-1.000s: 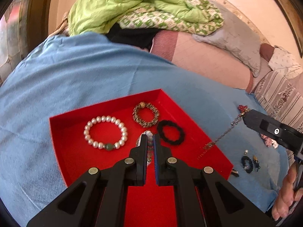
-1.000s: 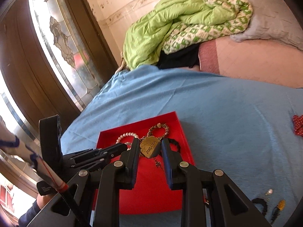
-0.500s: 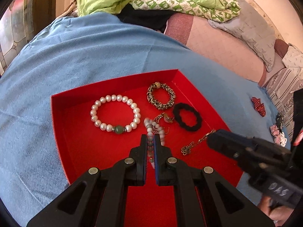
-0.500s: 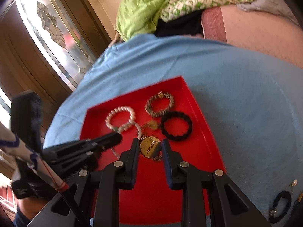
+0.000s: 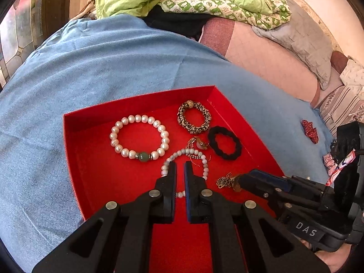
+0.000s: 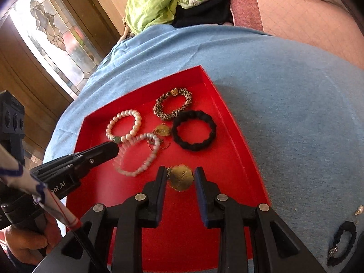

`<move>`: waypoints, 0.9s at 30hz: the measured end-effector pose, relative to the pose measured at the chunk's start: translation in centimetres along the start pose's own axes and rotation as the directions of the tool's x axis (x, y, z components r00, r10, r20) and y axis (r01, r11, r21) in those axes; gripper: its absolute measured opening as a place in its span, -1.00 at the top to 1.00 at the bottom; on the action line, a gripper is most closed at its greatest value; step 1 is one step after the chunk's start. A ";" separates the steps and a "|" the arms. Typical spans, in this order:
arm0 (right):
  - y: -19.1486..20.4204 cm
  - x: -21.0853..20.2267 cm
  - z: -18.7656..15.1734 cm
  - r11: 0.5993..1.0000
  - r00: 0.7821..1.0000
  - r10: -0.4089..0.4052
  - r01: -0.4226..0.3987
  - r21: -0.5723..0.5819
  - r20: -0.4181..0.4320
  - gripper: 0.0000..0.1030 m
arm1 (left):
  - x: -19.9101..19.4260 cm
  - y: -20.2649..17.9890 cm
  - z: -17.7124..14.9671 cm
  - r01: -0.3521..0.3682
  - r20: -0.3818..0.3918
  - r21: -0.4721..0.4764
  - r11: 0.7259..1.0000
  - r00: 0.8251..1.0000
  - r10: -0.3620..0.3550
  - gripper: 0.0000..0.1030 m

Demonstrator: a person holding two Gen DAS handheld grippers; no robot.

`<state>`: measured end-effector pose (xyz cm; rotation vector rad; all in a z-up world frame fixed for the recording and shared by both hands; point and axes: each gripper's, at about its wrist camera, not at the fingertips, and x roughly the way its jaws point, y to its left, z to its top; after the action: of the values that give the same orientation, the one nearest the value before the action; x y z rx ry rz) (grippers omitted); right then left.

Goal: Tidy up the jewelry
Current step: 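Open the left tool to drop the necklace while the right tool drops the keychain, then move both tools back to the remaining jewelry on the blanket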

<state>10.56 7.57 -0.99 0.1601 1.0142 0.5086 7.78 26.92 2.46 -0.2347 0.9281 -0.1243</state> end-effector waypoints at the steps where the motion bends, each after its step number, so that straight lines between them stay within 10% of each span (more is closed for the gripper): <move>1: -0.1 -0.4 0.1 1.000 1.000 0.005 -0.005 0.003 0.007 0.47 | -0.1 -0.1 0.0 0.001 0.004 0.000 1.000 1.000 -0.001 0.89; 17: -4.2 -8.3 -0.7 0.996 0.992 0.057 -0.065 0.067 0.109 0.47 | -3.5 -4.4 0.4 0.035 0.190 0.081 0.996 0.981 -0.050 0.74; 27: -12.5 -14.8 -5.8 0.980 0.988 -0.034 0.003 0.201 0.154 0.47 | -3.1 -10.6 -1.3 0.174 0.118 0.168 0.970 0.974 -0.195 0.74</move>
<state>3.59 -10.95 2.86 0.3647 0.9111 0.3700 4.82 17.12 6.76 -0.1812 0.7577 -0.3489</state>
